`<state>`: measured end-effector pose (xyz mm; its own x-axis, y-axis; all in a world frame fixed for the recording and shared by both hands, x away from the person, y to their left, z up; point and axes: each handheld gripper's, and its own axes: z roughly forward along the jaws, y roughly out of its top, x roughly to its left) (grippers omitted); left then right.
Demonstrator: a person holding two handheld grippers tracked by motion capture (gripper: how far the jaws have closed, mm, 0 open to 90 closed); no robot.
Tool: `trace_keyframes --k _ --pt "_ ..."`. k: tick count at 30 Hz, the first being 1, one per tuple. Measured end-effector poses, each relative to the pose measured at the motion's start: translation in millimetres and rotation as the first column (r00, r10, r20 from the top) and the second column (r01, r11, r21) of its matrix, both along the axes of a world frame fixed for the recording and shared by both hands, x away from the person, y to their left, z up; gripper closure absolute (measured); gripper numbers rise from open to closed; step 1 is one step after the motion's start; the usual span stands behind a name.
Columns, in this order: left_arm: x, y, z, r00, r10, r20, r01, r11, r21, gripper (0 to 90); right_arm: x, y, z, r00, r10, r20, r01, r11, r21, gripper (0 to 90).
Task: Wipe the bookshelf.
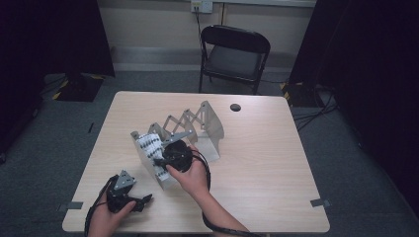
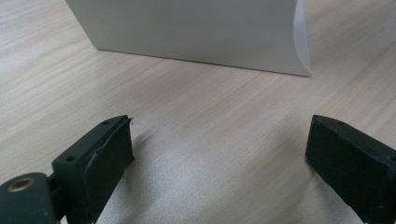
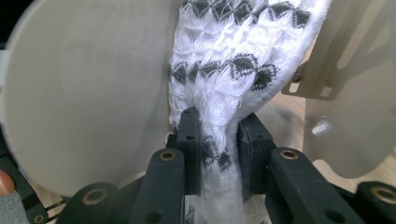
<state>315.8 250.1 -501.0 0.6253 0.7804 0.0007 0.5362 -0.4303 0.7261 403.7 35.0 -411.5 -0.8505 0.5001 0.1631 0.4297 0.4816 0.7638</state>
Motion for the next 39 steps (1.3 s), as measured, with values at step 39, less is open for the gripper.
trace_keyframes --k 39 --pt "0.0 -0.6 -0.2 1.0 0.004 0.0 -0.004 1.0 -0.003 7.0 0.1 -13.6 16.9 0.9989 -0.015 0.044 0.015 0.9999 -0.004 74.4"
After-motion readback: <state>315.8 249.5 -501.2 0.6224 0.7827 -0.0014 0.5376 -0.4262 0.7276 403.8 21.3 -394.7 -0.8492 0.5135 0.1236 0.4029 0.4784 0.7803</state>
